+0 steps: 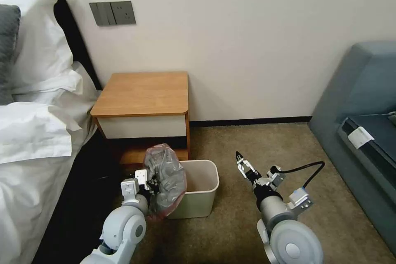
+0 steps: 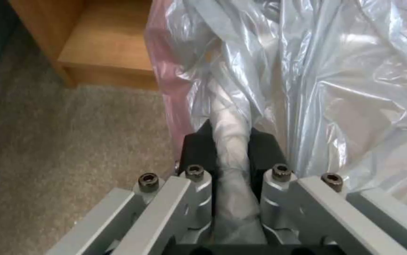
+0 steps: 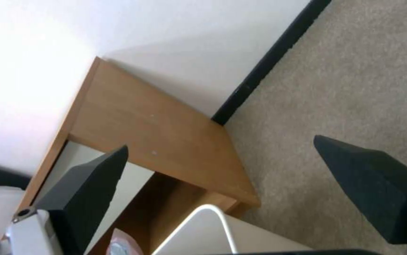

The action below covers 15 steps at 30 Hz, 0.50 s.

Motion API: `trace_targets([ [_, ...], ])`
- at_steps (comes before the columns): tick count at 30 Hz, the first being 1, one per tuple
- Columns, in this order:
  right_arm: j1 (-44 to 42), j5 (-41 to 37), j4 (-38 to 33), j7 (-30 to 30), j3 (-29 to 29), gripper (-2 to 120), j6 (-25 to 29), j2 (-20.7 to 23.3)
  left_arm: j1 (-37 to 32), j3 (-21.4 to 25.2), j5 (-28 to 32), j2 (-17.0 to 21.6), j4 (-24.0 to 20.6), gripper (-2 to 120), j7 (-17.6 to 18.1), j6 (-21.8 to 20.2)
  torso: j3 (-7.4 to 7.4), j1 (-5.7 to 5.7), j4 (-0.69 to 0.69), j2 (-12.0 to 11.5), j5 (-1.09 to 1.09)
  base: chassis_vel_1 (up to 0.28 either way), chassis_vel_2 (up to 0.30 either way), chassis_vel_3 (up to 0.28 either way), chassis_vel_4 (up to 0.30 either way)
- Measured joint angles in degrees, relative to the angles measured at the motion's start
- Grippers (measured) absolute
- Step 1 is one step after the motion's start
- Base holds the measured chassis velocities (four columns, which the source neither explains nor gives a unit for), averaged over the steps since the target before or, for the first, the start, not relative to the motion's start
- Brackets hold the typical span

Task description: Pick up the garbage bag from the table and place it over the trash can.

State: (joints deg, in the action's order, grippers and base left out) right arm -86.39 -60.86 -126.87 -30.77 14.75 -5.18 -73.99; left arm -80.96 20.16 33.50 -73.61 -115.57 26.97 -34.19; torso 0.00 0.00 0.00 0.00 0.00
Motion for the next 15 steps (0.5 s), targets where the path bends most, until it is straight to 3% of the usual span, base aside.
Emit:
trace_targets([
  [1,0.0,0.1,-0.1,0.1,0.0,100,0.0,0.0,-0.1,0.0,0.0,0.0,0.0,9,0.0,0.5,0.00,0.00,0.00,0.0,0.00,0.000,0.000,0.000,0.000],
  [3,0.0,1.1,-2.0,0.9,-0.2,100,-0.4,0.8,-1.2,0.2,-0.7,0.4,-0.1,9,-1.1,6.6,0.00,0.00,0.00,0.0,0.00,0.000,0.000,0.000,0.000],
  [6,0.1,1.3,-3.4,1.5,-0.3,100,-1.1,1.6,-2.1,0.5,-1.8,0.7,-0.6,9,-2.5,9.9,0.00,0.00,0.00,0.0,0.00,0.000,0.000,0.000,0.000],
  [9,1.0,1.2,-7.5,3.4,-0.9,100,-2.9,4.7,-4.6,1.4,-3.4,1.7,-3.5,9,-4.6,15.2,0.00,0.00,0.01,0.0,0.00,0.000,0.000,0.000,0.000],
  [15,2.6,-0.8,-10.8,6.7,-0.3,100,-5.2,9.3,-6.4,2.7,-3.4,2.7,-8.2,9,-6.9,16.1,0.00,0.00,0.00,0.0,0.01,0.000,0.000,0.000,0.000],
])
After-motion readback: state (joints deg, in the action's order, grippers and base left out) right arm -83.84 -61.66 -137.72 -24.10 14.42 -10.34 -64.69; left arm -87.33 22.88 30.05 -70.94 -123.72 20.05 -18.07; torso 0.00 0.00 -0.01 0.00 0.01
